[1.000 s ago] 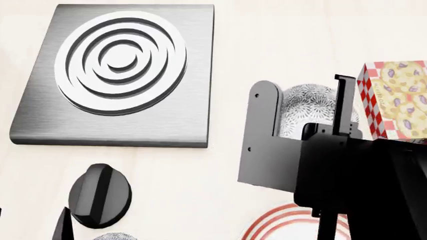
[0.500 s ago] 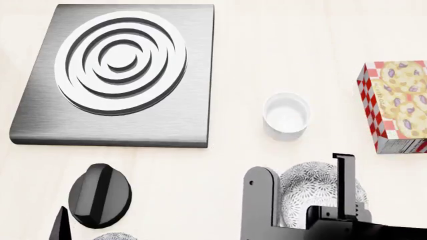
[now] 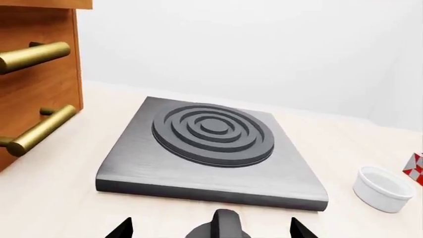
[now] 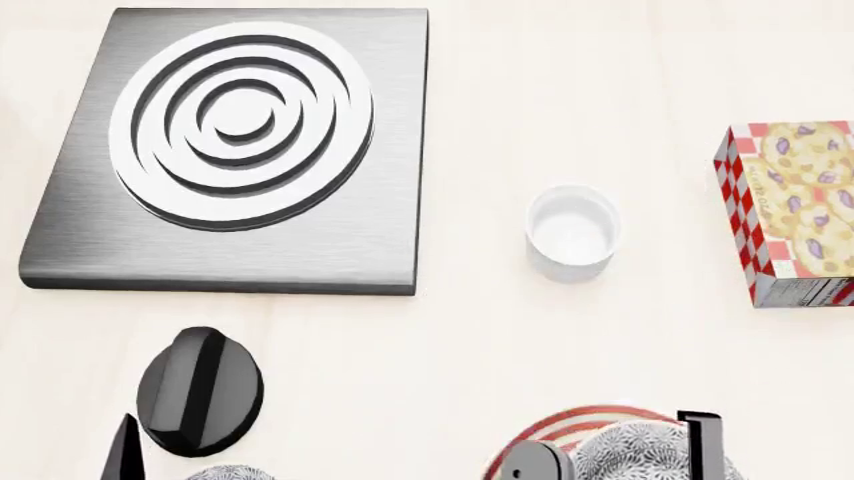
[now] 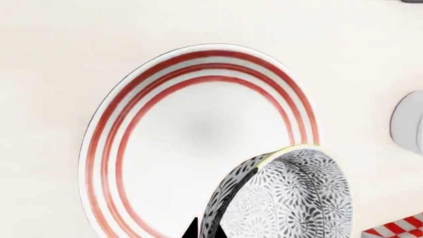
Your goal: Pick the akita bowl on the ramekin and place it on the plate.
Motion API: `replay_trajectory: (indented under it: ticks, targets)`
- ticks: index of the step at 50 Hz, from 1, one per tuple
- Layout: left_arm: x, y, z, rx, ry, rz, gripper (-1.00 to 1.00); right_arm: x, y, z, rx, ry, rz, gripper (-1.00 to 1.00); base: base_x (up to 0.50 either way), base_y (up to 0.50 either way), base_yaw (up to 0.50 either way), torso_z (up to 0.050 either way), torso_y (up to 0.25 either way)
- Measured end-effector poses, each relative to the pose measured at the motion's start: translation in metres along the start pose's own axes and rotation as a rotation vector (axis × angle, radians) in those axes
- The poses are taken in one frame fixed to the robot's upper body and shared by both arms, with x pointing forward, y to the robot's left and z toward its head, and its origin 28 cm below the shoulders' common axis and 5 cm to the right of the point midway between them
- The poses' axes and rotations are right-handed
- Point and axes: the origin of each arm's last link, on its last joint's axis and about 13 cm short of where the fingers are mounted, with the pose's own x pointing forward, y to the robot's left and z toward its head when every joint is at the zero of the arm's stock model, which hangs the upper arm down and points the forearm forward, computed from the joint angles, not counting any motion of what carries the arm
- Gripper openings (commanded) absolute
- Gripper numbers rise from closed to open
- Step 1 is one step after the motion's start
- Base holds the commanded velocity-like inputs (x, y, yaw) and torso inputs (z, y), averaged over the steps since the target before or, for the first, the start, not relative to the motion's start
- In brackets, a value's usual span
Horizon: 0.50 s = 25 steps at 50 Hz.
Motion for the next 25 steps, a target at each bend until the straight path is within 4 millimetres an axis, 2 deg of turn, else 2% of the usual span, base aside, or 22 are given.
replay_trajectory:
  ticks: [25]
  targets:
    - [0.0, 0.0, 0.0, 0.0, 0.002, -0.002, 1.0, 0.015, 0.014, -0.005, 0.027, -0.018, 0.035, -1.0, 0.0, 0.0, 0.0, 0.0, 0.001]
